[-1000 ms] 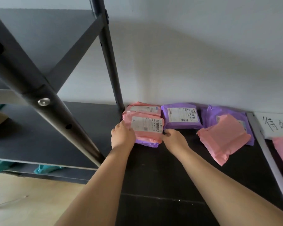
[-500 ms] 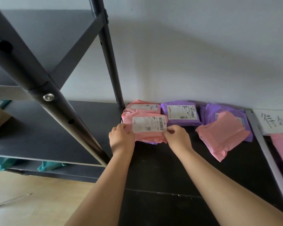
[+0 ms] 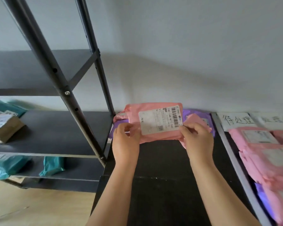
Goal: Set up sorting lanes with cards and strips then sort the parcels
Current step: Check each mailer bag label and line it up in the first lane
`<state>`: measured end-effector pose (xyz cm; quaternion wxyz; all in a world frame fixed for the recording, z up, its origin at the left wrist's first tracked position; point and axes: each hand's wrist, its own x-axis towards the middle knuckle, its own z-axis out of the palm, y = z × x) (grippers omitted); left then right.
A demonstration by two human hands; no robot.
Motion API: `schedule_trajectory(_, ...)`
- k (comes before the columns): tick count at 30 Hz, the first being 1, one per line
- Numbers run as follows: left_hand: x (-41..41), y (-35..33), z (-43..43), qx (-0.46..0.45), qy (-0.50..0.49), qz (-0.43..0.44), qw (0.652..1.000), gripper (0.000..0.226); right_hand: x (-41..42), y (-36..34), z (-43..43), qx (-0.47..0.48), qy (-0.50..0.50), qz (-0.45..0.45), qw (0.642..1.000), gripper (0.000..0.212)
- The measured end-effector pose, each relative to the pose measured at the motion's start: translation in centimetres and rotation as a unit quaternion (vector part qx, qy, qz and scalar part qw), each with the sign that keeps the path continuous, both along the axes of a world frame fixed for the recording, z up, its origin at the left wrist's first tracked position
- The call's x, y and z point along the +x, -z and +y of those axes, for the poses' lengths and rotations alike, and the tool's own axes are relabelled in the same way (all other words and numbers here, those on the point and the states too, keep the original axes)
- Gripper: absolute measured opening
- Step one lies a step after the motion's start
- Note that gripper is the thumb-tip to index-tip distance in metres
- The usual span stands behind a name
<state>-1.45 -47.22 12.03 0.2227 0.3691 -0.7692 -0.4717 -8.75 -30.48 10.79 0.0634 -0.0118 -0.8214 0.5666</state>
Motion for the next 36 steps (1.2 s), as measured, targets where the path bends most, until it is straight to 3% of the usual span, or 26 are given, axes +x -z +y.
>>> schedule_trajectory(5,3.2,-3.0,5.2,0.002,0.025,0.039,0.999,0.023,2.9,-4.3,5.9,-0.014,0.003,0.062,0.998,0.007)
schedule_trajectory(11,5.7,-6.9,11.3,-0.108,0.031,0.088,0.990,0.034,5.8,-8.8,12.9,0.055,0.002,0.148,0.987,0.006)
schedule_trajectory(15,6.5,-8.7,15.0,-0.144,0.129,0.100,0.976,0.041,7.5,-10.6,16.6,0.094,-0.015,0.206,0.974,0.003)
schedule_trajectory(19,7.6,-9.6,18.0,-0.108,0.193,0.112,0.969,0.030,8.8,-11.6,19.4,0.084,-0.039,0.211,0.973,0.004)
schedule_trajectory(22,8.8,-10.0,20.1,-0.064,0.184,0.138,0.971,0.012,9.3,-12.0,20.8,0.059,-0.046,0.206,0.976,0.004)
schedule_trajectory(24,9.3,-10.3,21.2,-0.025,0.165,0.151,0.974,0.020,9.9,-12.4,21.5,0.045,-0.042,0.207,0.976,0.005)
schedule_trajectory(29,10.6,-11.6,23.0,0.054,0.105,0.199,0.973,0.019,11.8,-12.8,23.2,-0.024,-0.021,0.192,0.981,0.033)
schedule_trajectory(36,12.0,-12.6,24.9,0.178,0.084,0.247,0.949,0.015,13.6,-12.4,24.3,-0.009,-0.086,0.170,0.982,0.009)
